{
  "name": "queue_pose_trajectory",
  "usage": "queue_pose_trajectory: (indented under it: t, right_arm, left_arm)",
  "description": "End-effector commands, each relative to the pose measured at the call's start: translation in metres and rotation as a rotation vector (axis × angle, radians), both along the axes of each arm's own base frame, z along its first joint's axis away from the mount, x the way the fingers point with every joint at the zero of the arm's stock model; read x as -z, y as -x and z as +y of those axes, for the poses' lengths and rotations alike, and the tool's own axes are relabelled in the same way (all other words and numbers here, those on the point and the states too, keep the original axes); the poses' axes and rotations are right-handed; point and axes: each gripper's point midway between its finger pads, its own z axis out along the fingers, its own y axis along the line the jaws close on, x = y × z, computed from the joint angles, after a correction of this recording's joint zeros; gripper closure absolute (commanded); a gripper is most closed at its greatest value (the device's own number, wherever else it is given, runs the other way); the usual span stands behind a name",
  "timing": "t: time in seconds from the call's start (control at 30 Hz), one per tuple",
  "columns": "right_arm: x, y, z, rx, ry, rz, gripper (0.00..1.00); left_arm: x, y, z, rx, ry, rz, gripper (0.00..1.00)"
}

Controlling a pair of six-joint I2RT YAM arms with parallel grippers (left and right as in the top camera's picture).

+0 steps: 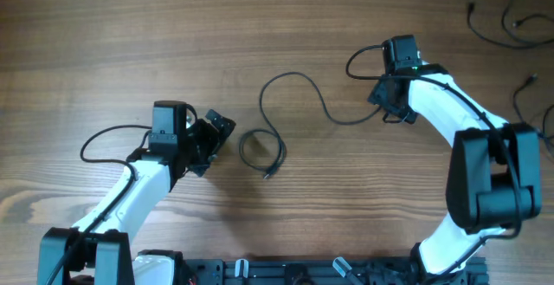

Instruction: Untangle cables

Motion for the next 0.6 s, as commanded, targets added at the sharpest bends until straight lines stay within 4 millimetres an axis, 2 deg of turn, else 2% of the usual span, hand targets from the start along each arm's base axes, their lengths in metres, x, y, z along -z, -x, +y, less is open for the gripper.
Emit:
queue_pose_trajectory:
  t: [0.0,0.07,0.1,0.13,0.17,0.23,0.3,0.37,0.43,0.57]
  right_arm:
    - [0.029,0.006,0.018,-0.062,-0.079,0.064,0.49]
    - [0.042,0.008,0.021,-0.065,-0.097,0.088,0.59]
    - [0.05,0.01,0.021,-0.059,-0.097,0.107,0.68]
    - [0.057,0.014,0.02,-0.057,-0.095,0.128,0.83]
    - [0.064,0.017,0.02,-0.056,-0.092,0.149,0.93]
    - [0.074,0.022,0.022,-0.067,-0.105,0.179,0.96]
    - [0.074,0.021,0.028,-0.127,-0.129,0.179,0.96]
    - [0.063,0.013,0.036,-0.21,-0.155,0.154,0.96]
    - [0.044,0.004,0.039,-0.247,-0.16,0.112,0.96]
    - [-0.016,-0.008,0.039,-0.293,-0.145,-0.019,0.96]
  left_arm:
    - [0.0,0.002,0.006,0.021,-0.016,-0.02,0.0]
    - [0.0,0.001,0.007,0.019,-0.019,-0.02,0.0]
    - [0.0,0.002,0.007,0.019,-0.019,-0.02,0.0]
    - [0.0,0.002,0.007,0.019,-0.019,-0.02,0.0]
    - [0.0,0.002,0.007,0.019,-0.019,-0.019,0.0]
    - [0.0,0.002,0.007,0.018,-0.02,-0.016,0.0]
    - [0.002,0.005,0.008,0.014,-0.029,-0.003,0.0]
    - [0.005,0.007,0.012,0.005,-0.047,0.013,0.0]
    - [0.008,0.01,0.015,-0.004,-0.066,0.029,0.0]
    - [0.011,0.013,0.018,-0.011,-0.08,0.044,0.0]
